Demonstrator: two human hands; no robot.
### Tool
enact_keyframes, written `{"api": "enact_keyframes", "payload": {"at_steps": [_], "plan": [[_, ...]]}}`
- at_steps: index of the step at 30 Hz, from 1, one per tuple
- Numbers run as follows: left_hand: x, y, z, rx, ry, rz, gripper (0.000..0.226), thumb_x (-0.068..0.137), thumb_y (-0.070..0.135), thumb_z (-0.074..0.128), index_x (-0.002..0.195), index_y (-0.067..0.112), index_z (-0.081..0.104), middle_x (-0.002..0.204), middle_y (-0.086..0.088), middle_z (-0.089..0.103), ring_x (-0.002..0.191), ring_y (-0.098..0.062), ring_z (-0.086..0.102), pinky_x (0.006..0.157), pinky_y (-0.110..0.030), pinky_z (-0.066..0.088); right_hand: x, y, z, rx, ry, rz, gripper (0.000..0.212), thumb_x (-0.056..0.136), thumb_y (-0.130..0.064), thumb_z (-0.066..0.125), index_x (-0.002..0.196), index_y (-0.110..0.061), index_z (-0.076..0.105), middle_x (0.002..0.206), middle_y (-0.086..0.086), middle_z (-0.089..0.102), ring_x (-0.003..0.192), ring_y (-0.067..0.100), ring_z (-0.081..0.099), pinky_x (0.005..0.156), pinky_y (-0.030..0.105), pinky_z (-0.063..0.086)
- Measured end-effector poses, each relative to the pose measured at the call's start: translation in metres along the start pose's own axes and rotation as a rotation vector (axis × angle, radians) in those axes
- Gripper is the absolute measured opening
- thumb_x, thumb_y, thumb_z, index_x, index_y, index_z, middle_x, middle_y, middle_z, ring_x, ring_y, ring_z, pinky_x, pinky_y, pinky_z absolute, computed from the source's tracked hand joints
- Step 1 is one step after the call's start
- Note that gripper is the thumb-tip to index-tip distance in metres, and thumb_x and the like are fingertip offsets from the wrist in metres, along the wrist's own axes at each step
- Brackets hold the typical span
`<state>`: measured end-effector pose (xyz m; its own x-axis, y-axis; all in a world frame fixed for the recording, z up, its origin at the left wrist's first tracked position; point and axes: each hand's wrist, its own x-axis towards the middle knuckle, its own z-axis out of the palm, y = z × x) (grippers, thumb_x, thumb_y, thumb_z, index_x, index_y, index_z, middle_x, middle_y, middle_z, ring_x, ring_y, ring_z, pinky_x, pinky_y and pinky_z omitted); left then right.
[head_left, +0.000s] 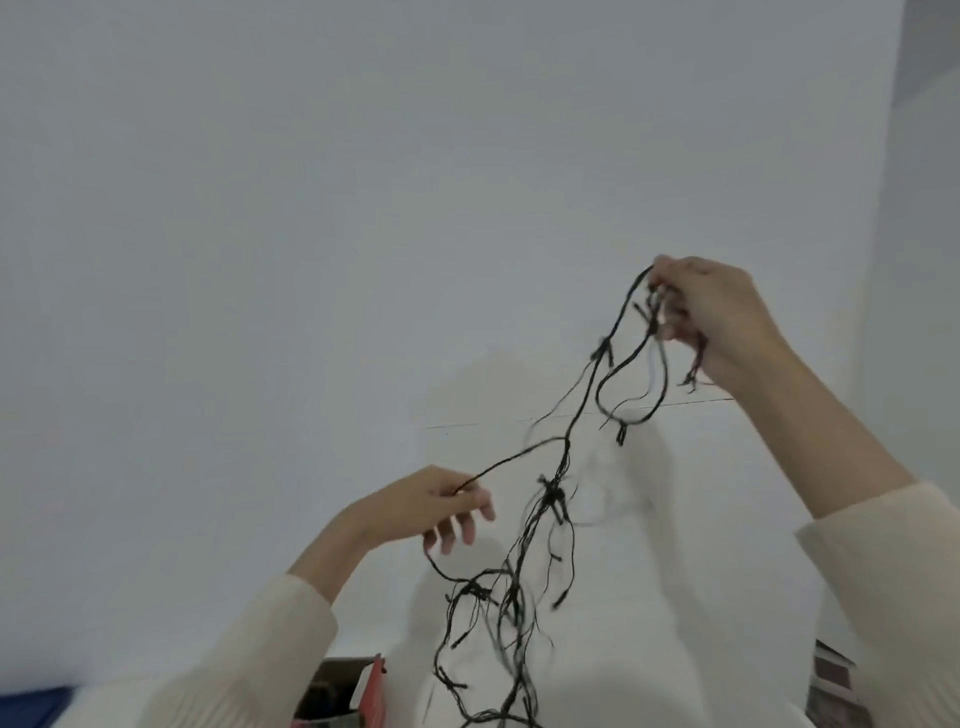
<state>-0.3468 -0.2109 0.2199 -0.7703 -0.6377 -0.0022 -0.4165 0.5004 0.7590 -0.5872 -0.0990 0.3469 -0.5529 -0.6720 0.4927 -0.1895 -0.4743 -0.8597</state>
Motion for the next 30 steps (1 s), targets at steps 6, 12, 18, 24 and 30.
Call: {"api": "enact_keyframes", "payload": {"at_steps": [6, 12, 18, 24, 30], "plan": [[0.005, 0.005, 0.001, 0.189, -0.179, -0.120, 0.059, 0.085, 0.024, 0.067, 0.136, 0.026, 0.039, 0.127, 0.003, 0.051, 0.116, -0.011, 0.049, 0.099, -0.026, 0.038, -0.008, 0.004, 0.000, -0.303, -0.284, -0.088, 0.023, 0.092, -0.020, 0.056, 0.073, -0.010, 0.064, 0.036, -0.015, 0.036, 0.037, 0.004, 0.033, 0.041, 0.020, 0.037], [0.032, 0.065, 0.033, -0.279, 0.026, 0.174, 0.035, 0.092, 0.026, 0.057, 0.125, 0.019, 0.049, 0.112, -0.004, 0.066, 0.102, -0.013, 0.062, 0.090, -0.030, 0.048, -0.015, 0.013, 0.018, -0.157, -0.306, -0.097, 0.022, 0.094, -0.020, 0.054, 0.075, -0.011, 0.062, 0.038, -0.016, 0.032, 0.038, 0.005, 0.028, 0.040, 0.020, 0.034], [0.027, 0.016, 0.044, -0.166, -0.058, 0.026, 0.026, 0.097, 0.033, 0.045, 0.096, 0.014, 0.062, 0.085, -0.003, 0.069, 0.082, -0.015, 0.063, 0.089, -0.037, 0.048, 0.000, 0.025, -0.013, -0.067, 0.132, -0.062, 0.027, 0.094, -0.020, 0.051, 0.069, -0.016, 0.059, 0.039, -0.016, 0.044, 0.035, 0.005, 0.032, 0.041, 0.020, 0.034], [0.031, 0.042, 0.016, -0.160, 0.328, 0.186, 0.012, 0.091, 0.018, 0.058, 0.089, 0.009, 0.065, 0.065, -0.003, 0.053, 0.055, -0.014, 0.058, 0.070, -0.031, 0.052, -0.017, 0.041, -0.015, -1.040, -0.192, -0.027, 0.046, 0.085, -0.039, 0.062, 0.127, -0.026, 0.050, 0.102, 0.006, 0.066, 0.096, 0.023, 0.060, 0.077, 0.028, 0.042], [0.026, 0.100, -0.004, -0.264, 0.432, 0.420, 0.017, 0.088, 0.016, 0.062, 0.104, 0.013, 0.057, 0.058, 0.005, 0.050, 0.051, -0.007, 0.047, 0.055, -0.020, 0.045, -0.034, 0.029, 0.013, -0.533, -0.654, 0.077, 0.022, 0.086, -0.033, 0.063, 0.076, -0.013, 0.067, 0.045, -0.008, 0.032, 0.043, 0.011, 0.031, 0.043, 0.020, 0.032]]}}
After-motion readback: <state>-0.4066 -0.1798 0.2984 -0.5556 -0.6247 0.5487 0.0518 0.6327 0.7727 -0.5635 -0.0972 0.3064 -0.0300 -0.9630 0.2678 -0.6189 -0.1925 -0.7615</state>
